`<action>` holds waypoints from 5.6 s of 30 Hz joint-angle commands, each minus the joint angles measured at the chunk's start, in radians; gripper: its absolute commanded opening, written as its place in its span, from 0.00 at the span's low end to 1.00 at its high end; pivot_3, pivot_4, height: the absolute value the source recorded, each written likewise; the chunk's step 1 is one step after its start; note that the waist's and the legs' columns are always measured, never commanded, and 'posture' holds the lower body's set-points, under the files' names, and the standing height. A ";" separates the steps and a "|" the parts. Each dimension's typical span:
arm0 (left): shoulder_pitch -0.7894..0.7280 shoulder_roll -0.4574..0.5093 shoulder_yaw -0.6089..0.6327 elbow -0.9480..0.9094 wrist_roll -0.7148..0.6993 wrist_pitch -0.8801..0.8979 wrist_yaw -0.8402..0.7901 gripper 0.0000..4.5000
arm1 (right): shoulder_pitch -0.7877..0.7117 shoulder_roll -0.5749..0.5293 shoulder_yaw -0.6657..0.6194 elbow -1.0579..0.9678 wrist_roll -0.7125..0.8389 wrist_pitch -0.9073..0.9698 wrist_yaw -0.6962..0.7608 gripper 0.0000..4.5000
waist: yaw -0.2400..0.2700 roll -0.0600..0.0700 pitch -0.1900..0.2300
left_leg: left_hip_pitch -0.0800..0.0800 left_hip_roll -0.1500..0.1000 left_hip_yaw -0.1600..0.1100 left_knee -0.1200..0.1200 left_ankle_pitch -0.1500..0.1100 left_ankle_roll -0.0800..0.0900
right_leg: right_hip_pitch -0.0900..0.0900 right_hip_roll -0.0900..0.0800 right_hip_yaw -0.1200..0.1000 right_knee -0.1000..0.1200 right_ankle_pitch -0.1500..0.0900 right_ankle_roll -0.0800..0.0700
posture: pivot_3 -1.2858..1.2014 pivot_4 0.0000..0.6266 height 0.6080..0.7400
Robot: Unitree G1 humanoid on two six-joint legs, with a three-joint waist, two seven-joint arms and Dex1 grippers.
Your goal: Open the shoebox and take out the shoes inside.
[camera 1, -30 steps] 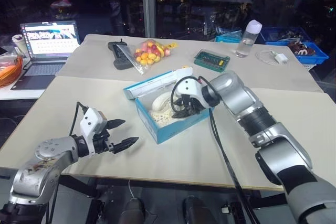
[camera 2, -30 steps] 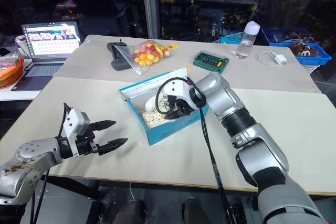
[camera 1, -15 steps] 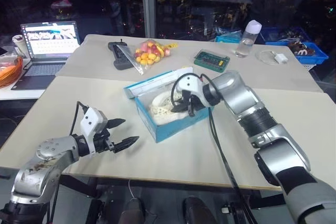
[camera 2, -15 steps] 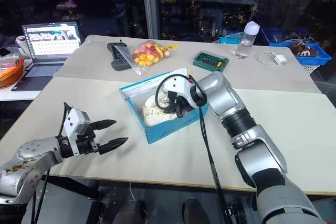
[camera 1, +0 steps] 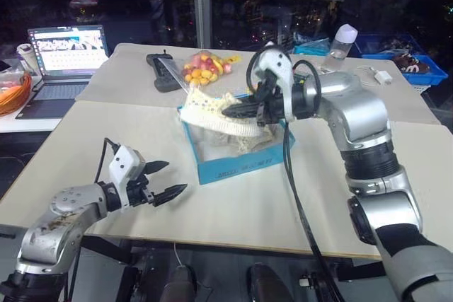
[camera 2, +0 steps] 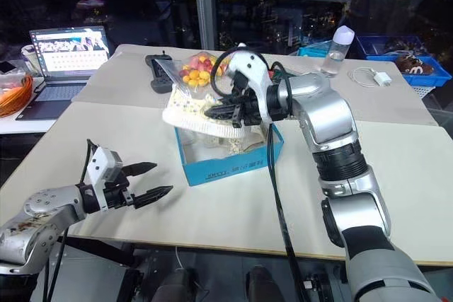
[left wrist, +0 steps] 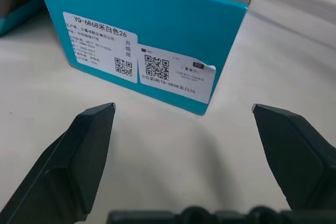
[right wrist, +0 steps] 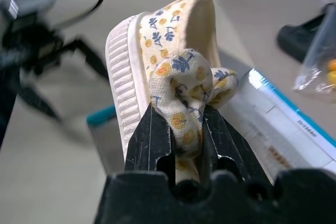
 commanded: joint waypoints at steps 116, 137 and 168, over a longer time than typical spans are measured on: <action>-0.065 0.158 0.105 -0.234 -0.194 0.113 0.012 1.00 | 0.017 -0.034 -0.048 -0.013 -0.207 -0.188 -0.156 0.01 | -0.002 0.002 0.002 | 0.001 -0.001 0.001 0.000 0.001 -0.002 | 0.002 0.001 0.004 -0.004 0.007 0.009 | 0.52 0.24 0.51; -0.096 0.152 0.122 -0.253 -0.246 0.119 0.012 1.00 | 0.096 -0.670 -0.120 -0.025 0.170 0.497 0.128 0.01 | -0.004 0.002 0.002 | 0.001 -0.002 0.002 0.000 0.001 -0.002 | 0.002 0.000 0.005 -0.006 0.002 0.003 | 0.52 0.24 0.51; -0.155 0.152 0.079 -0.295 -0.301 0.152 0.070 1.00 | 0.189 -0.567 0.091 0.354 -0.047 0.283 -0.048 0.12 | -0.002 0.003 0.003 | 0.002 -0.003 0.003 0.000 0.001 -0.002 | 0.003 0.000 0.007 -0.007 0.007 0.011 | 0.52 0.24 0.51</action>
